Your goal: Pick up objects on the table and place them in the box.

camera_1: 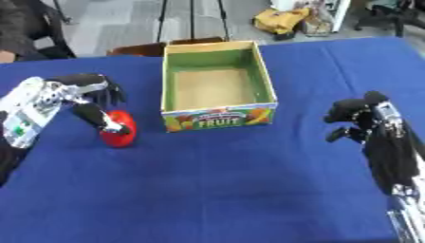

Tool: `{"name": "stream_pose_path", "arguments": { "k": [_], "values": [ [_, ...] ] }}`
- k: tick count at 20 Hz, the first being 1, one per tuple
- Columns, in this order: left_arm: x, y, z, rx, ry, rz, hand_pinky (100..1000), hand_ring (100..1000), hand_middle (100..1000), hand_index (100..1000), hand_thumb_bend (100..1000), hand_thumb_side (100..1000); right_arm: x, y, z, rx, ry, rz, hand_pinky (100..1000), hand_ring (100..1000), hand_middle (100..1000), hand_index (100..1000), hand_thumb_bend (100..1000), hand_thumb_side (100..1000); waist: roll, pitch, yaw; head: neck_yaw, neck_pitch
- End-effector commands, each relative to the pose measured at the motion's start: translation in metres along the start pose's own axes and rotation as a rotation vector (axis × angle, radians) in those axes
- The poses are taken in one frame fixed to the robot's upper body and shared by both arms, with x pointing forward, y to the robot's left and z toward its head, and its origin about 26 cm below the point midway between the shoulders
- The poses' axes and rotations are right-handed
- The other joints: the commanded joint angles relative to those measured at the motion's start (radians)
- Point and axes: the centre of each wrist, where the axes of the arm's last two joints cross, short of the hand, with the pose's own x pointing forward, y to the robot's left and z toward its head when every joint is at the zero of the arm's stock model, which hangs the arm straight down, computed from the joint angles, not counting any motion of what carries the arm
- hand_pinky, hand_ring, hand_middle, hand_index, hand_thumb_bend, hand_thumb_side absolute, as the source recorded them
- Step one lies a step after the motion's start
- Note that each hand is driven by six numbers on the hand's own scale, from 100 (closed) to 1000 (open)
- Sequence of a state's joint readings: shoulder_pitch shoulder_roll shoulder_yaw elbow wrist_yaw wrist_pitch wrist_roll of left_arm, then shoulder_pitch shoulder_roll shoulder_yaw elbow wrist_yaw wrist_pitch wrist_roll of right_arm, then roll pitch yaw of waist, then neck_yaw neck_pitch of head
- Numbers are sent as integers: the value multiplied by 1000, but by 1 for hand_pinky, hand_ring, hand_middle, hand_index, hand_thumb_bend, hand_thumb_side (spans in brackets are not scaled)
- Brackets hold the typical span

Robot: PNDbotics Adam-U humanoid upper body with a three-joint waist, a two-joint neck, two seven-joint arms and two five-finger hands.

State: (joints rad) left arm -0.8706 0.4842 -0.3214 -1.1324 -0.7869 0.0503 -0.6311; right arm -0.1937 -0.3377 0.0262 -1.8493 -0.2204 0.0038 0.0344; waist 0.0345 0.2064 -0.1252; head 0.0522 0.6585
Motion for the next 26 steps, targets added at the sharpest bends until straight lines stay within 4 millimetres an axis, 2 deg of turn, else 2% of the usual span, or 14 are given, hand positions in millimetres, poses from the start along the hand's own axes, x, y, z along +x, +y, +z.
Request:
{"name": "stream_pose_path", "arguments": {
  "k": [1,10,19,22,26],
  "values": [
    [-2,5,-1,24,12,-7,660,604,618,780,645,445,6,-3,-3,10,-17,24,464,650,588,674,100,967,-4,-13,-3,3,0],
    [-6,-10,-9,-26,27,-10,611,611,616,774,662,449,6,-3,-3,12,-19,23,463,650,588,674,100,967,-4,-11,-2,3,0],
    [-14,-18,-10,-97,44,-20,528,625,630,781,747,480,7,-3,-3,12,-18,25,463,650,588,674,100,966,-4,-12,1,1,0],
    [-15,-19,-9,-108,48,-20,509,612,620,775,714,467,6,-3,-3,12,-18,25,463,650,588,674,100,966,-4,-13,3,0,0],
    [-17,-19,-9,-98,58,-13,387,530,576,744,560,416,6,-3,-3,11,-17,25,463,650,588,674,100,965,-5,-14,3,-2,0]
  ]
}}
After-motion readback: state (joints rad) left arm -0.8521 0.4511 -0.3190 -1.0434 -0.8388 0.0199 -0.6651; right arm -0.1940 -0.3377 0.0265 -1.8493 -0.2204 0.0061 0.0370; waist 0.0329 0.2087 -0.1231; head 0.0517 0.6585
